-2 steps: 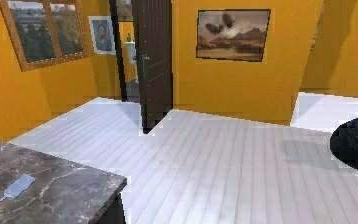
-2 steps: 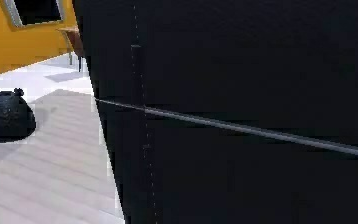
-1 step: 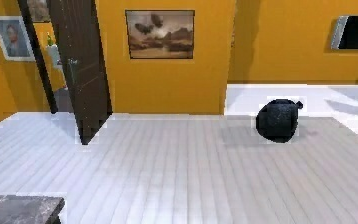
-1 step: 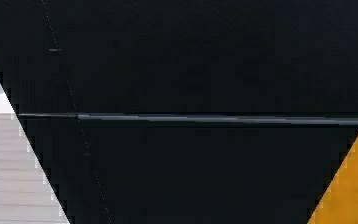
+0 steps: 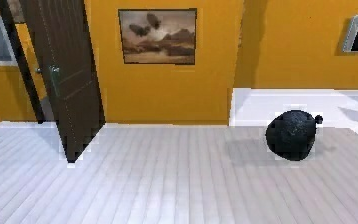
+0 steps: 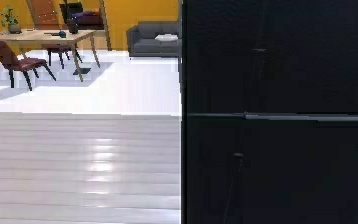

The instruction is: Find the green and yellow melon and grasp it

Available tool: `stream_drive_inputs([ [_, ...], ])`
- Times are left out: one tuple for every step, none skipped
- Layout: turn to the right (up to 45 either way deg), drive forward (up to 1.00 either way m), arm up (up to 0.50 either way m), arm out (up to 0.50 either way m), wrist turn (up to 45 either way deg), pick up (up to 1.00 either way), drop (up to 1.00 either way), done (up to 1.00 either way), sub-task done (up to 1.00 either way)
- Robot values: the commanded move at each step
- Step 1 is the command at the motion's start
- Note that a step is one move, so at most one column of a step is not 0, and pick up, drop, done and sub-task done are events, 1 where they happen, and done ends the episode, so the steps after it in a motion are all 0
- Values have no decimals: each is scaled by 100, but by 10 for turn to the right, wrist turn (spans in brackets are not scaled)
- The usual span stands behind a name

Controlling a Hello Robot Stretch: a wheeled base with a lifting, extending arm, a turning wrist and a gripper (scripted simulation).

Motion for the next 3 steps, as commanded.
stream_drive_inputs([
  [-180, 0, 0, 0, 0, 0, 0, 0, 0],
  [0, 50, 0, 0, 0, 0, 0, 0, 0],
  [-390, 0, 0, 0, 0, 0, 0, 0, 0],
])
